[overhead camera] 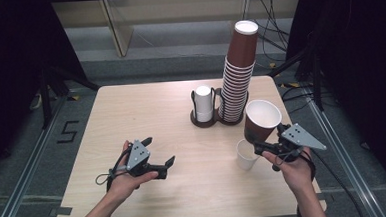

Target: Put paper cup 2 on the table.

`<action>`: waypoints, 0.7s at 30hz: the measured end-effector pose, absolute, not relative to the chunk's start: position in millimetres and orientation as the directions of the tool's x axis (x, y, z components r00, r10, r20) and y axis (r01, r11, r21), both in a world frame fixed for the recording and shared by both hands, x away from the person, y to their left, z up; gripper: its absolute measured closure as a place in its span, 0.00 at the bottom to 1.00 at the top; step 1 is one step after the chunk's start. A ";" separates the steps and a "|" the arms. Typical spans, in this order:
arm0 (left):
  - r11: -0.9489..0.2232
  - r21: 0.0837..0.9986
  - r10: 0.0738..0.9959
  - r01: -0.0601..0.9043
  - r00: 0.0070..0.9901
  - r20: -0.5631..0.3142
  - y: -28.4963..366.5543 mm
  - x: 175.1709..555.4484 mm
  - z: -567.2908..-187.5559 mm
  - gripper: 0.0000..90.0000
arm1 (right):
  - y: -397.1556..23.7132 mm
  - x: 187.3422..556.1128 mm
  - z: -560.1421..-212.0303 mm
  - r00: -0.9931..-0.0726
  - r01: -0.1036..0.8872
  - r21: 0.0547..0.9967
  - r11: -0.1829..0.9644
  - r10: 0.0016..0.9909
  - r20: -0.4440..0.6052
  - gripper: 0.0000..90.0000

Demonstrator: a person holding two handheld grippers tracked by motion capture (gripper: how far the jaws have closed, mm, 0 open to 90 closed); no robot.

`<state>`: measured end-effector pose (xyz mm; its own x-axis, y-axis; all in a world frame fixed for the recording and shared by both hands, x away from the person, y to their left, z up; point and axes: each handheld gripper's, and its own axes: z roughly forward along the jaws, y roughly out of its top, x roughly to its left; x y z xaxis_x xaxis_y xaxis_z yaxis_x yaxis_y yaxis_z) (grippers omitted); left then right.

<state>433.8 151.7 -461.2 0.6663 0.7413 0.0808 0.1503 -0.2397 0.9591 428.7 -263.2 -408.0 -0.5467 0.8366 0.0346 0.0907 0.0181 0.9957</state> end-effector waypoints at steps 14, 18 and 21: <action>-0.235 0.960 0.738 0.151 0.671 0.075 151.6 433.0 -467.0 0.00 | -292.5 439.2 -432.6 -0.423 0.159 0.987 -0.005 0.903 0.073 0.22; -0.239 0.957 0.744 0.164 0.664 0.072 152.0 433.3 -468.9 0.00 | -301.0 438.6 -441.8 -0.400 0.214 0.977 -0.013 0.911 0.100 0.22; -0.244 0.955 0.746 0.168 0.662 0.074 152.0 433.3 -469.5 0.00 | -304.6 438.6 -451.3 -0.380 0.248 0.969 0.001 0.920 0.096 0.22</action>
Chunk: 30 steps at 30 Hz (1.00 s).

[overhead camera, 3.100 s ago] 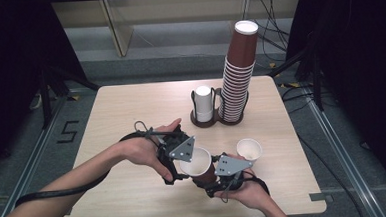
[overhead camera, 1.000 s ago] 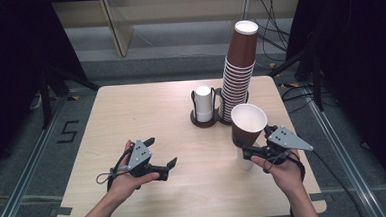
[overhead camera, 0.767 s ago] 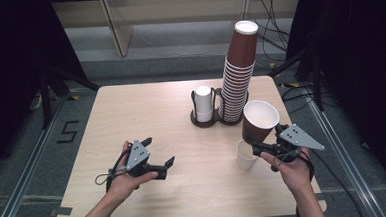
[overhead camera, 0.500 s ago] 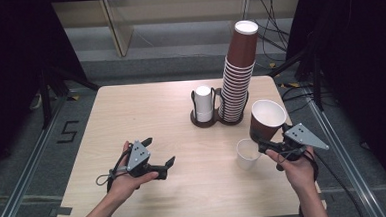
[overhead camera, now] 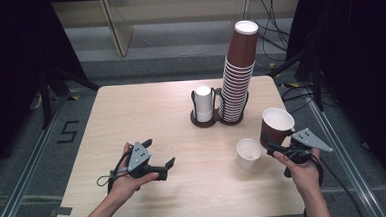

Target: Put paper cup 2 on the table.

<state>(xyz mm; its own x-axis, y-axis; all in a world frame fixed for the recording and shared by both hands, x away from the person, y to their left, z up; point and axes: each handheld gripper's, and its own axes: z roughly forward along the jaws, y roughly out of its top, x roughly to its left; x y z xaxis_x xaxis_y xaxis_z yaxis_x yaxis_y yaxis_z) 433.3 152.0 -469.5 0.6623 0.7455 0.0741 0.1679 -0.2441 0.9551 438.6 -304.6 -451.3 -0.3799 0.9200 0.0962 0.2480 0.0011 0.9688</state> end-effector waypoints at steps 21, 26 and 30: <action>-0.256 0.951 0.745 0.174 0.663 0.079 149.7 432.7 -473.7 0.00 | -310.6 448.3 -488.3 -0.304 0.419 0.908 0.020 0.945 0.119 0.21; -0.258 0.950 0.744 0.175 0.664 0.080 149.6 432.4 -474.0 0.00 | -313.3 449.0 -491.5 -0.292 0.440 0.898 0.022 0.949 0.119 0.21; -0.261 0.949 0.743 0.177 0.664 0.081 149.2 432.3 -474.4 0.00 | -314.8 449.4 -493.2 -0.293 0.443 0.895 0.053 0.952 0.089 0.21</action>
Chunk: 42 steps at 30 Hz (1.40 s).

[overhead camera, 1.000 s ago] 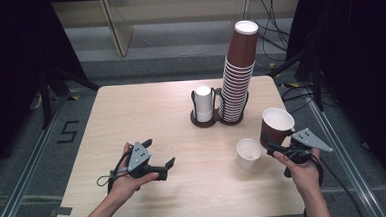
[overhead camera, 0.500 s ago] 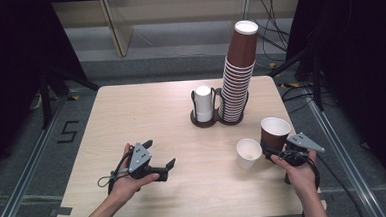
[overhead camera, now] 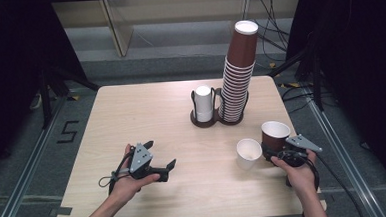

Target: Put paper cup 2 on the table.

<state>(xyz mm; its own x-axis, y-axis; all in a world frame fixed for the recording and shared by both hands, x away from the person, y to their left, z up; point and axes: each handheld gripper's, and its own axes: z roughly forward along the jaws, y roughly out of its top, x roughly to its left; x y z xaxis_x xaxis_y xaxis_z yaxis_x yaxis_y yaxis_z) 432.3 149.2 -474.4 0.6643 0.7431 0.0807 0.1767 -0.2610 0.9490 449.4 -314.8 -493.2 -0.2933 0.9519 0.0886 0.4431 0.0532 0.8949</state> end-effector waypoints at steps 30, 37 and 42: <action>-0.257 0.948 0.750 0.188 0.657 0.073 152.6 431.2 -476.0 0.00 | -302.2 440.1 -494.6 -0.276 0.519 0.852 0.068 0.957 0.091 0.14; -0.264 0.946 0.749 0.188 0.658 0.078 152.5 431.4 -476.0 0.00 | -305.2 435.1 -492.4 -0.292 0.539 0.836 0.100 0.953 0.075 0.02; -0.265 0.945 0.748 0.190 0.659 0.077 151.0 431.3 -477.7 0.00 | -310.3 425.9 -489.5 -0.306 0.555 0.824 0.113 0.949 0.076 0.00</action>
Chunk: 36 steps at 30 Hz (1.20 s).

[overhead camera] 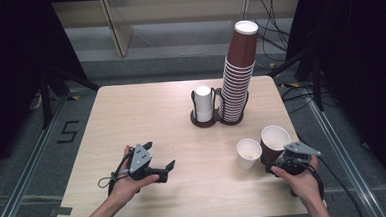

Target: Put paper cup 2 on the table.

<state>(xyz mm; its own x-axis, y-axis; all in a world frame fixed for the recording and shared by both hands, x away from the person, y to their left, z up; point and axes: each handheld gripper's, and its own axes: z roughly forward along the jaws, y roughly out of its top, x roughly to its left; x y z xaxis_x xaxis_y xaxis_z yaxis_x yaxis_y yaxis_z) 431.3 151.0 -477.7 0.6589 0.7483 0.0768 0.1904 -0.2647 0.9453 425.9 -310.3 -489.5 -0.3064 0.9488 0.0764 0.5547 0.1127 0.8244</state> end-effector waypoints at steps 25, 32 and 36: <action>-0.275 0.942 0.754 0.194 0.652 0.086 148.8 431.6 -481.8 0.00 | -332.3 365.5 -485.1 -0.321 0.517 0.847 0.121 0.945 0.061 0.00; -0.286 0.940 0.747 0.187 0.658 0.096 146.8 431.9 -484.3 0.00 | -336.0 359.2 -487.7 -0.275 0.463 0.883 0.080 0.960 0.057 0.01; -0.290 0.940 0.738 0.182 0.668 0.099 142.1 431.1 -485.8 0.00 | -335.0 359.9 -490.8 -0.270 0.459 0.886 0.071 0.961 0.063 0.02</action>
<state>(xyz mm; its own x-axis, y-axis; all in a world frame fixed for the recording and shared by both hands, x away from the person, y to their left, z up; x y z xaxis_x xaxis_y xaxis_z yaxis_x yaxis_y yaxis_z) 431.1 142.1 -485.8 0.6680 0.7376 0.0986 0.1818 -0.2902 0.9395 359.9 -335.0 -490.8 -0.2701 0.9607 0.0632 0.4590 0.0708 0.8856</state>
